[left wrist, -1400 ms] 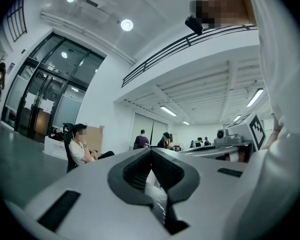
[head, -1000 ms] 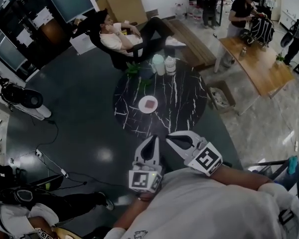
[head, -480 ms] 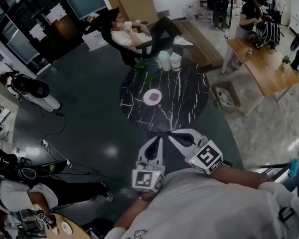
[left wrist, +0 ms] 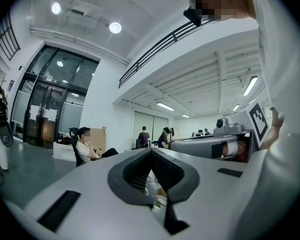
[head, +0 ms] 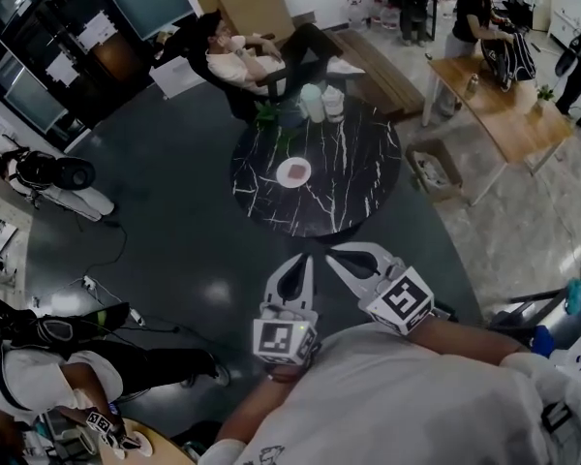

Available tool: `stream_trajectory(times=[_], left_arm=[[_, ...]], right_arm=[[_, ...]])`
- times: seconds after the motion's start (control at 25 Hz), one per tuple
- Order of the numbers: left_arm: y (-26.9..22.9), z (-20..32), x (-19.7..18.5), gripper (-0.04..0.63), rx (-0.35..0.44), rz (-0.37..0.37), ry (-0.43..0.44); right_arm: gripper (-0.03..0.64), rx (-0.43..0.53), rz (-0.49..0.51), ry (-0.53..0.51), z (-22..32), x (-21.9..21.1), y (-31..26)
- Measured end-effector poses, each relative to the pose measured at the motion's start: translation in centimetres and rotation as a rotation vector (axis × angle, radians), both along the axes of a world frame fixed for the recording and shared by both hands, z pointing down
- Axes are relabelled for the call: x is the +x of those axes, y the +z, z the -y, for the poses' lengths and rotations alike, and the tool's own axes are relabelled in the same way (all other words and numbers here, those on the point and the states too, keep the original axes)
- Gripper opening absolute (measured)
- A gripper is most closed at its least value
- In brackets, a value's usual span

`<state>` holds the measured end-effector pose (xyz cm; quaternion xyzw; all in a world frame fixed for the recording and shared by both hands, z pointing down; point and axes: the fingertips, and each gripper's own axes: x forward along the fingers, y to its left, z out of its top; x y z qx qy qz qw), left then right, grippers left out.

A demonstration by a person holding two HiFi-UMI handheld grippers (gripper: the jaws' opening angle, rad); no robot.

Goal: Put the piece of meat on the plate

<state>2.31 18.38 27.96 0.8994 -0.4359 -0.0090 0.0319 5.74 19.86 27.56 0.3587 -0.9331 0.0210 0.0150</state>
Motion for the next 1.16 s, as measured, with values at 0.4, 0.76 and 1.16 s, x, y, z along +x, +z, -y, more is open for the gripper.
stream_trajectory(times=[0.4, 0.76, 1.16], left_arm=[[-0.2, -4.1, -3.7, 0.006, -0.014, -0.026, 0.068], [-0.3, -6.4, -7.8, 0.006, -0.014, -0.015, 0.110], [0.1, -7.1, -11.2, 0.006, -0.015, -0.002, 0.114]], right_arm=[[0.002, -0.008, 0.009, 0.060, -4.2, -4.7, -0.4], [0.002, 0.013, 0.025, 0.106, -6.5, -8.9, -0.7], [0.002, 0.016, 0.036, 0.138, -7.5, -11.7, -0.1]])
